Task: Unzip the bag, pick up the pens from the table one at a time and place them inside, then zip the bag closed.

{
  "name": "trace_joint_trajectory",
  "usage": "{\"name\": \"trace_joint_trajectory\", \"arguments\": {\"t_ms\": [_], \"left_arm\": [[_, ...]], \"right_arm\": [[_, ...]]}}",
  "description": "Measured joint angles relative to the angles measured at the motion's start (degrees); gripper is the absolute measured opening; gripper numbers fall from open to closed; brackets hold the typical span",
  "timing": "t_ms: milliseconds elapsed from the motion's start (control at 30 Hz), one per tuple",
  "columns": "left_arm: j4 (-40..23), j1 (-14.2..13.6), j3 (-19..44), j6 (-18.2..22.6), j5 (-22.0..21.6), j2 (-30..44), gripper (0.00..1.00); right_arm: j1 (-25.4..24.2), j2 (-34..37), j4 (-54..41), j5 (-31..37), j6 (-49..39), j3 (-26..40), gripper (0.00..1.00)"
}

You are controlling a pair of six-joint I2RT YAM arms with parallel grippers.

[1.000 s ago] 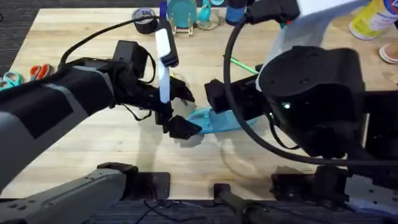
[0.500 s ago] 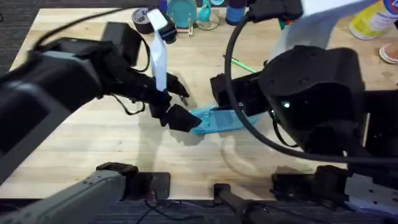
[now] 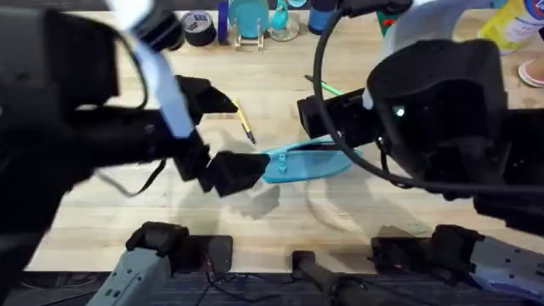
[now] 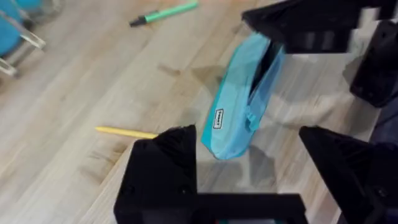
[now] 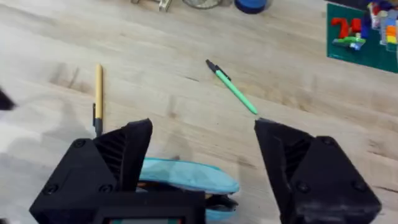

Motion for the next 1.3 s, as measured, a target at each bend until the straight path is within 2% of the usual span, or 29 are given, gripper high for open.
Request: {"name": "trace_joint_trajectory", "arguments": {"t_ms": [33, 67, 200, 333, 533, 567, 633, 933, 967, 1100, 1300], "left_arm": [[-0.33, 0.00, 0.00, -0.48, -0.07, -1.65, 0.996], [-1.92, 0.00, 0.02, -1.38, -0.24, -6.52, 0.995], [-3.68, 0.00, 0.09, -1.99, -0.39, -10.67, 0.995], [-4.38, 0.00, 0.09, -2.27, -0.50, -11.31, 0.995], [-4.33, 0.00, 0.09, -2.38, -1.24, -11.29, 0.996], [-4.33, 0.00, 0.09, -2.38, -1.28, -11.29, 0.996], [-4.34, 0.00, 0.09, -2.38, -1.31, -11.31, 0.996], [-6.01, 0.00, 0.09, -2.40, -1.34, -11.31, 0.995], [-6.39, 0.00, 0.09, -2.41, -1.37, -11.29, 0.995], [-7.56, 0.00, 0.09, -2.42, -1.46, -11.31, 0.994], [-7.56, 0.00, 0.09, -2.42, -1.46, -11.29, 0.994]], "right_arm": [[-0.66, 0.00, 0.02, -1.09, -0.49, 0.00, 0.997], [-3.16, 0.00, -0.03, -5.72, -2.92, 0.00, 0.996], [-6.28, 0.00, -1.14, -11.95, -7.75, 0.67, 0.996], [-9.67, 0.38, -5.66, -17.34, -12.83, 4.69, 0.996], [-13.92, 4.49, -17.60, -23.62, -19.54, 14.55, 0.991], [-14.40, 5.42, -18.96, -25.01, -20.61, 15.99, 0.954], [-15.23, 7.35, -21.27, -27.82, -22.31, 18.61, 0.814], [-16.56, 12.95, -28.97, -35.30, -29.44, 27.68, 0.103], [-16.56, 13.00, -29.54, -35.81, -30.20, 28.33, 0.050], [-16.56, 12.98, -33.94, -38.82, -35.64, 32.28, 0.029], [-16.56, 13.00, -38.69, -39.72, -43.84, 32.81, 0.030]]}}
